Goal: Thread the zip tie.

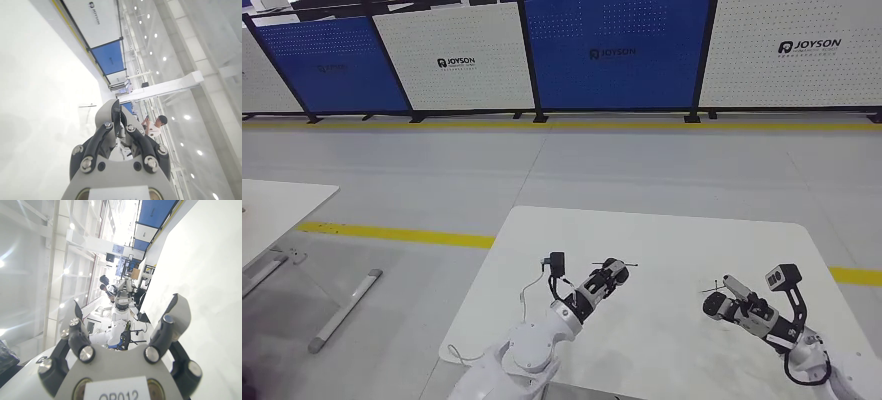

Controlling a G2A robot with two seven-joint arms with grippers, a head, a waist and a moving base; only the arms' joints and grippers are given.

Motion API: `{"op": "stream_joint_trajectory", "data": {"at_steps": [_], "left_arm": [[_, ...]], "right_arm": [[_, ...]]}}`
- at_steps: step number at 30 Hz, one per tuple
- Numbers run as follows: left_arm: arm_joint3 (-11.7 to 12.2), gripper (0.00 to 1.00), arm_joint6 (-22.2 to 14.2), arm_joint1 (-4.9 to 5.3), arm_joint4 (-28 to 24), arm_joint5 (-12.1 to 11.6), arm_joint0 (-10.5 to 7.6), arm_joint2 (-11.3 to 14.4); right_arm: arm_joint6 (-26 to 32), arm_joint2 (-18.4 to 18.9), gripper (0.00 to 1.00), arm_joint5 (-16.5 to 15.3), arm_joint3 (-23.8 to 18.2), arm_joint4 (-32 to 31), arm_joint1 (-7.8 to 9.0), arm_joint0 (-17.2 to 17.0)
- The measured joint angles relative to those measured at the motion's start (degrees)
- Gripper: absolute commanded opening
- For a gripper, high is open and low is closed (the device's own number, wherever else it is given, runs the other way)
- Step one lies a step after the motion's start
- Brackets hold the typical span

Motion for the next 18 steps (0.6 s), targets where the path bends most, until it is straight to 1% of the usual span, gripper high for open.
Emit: {"op": "stream_joint_trajectory", "data": {"at_steps": [3, 5, 6, 8, 9, 11, 16, 18], "left_arm": [[-5.6, 0.00, 0.0, 0.10, -0.2, -2.8, 1.47, -0.6], [-9.2, 0.00, -0.5, 0.27, -0.4, -4.4, 2.89, -1.2], [-10.4, 0.00, -0.7, 0.36, -0.3, -4.7, 3.52, -1.5], [-12.8, 0.00, -1.2, 0.53, -0.3, -4.5, 4.85, -2.1], [-13.5, 0.00, -1.4, 0.59, -0.3, -4.3, 5.29, -2.3], [-13.9, 0.00, -1.4, 0.63, -0.4, -4.2, 5.61, -2.4], [-13.8, 0.00, -1.4, 0.62, -0.4, -4.2, 5.55, -2.4], [-12.7, 0.00, -1.8, 0.62, 0.0, -3.3, 5.46, -2.1]], "right_arm": [[0.0, 0.0, 1.00, 0.0, 0.0, 0.0, 0.00, 0.0], [0.0, 0.0, 1.00, 0.0, 0.0, 0.0, 0.00, 0.0], [0.0, 0.0, 1.00, 0.0, 0.0, 0.0, 0.00, 0.0], [0.0, 0.0, 1.00, 0.0, 0.0, 0.0, 0.00, 0.0], [0.0, 0.0, 1.00, 0.0, 0.0, 0.0, 0.00, 0.0], [0.0, 0.0, 1.00, 0.0, 0.0, 0.0, 0.00, 0.0], [0.0, 0.0, 1.00, 0.0, 0.0, 0.0, 0.00, 0.0], [0.0, 0.0, 1.00, 0.0, 0.0, 0.0, 0.00, 0.0]]}}
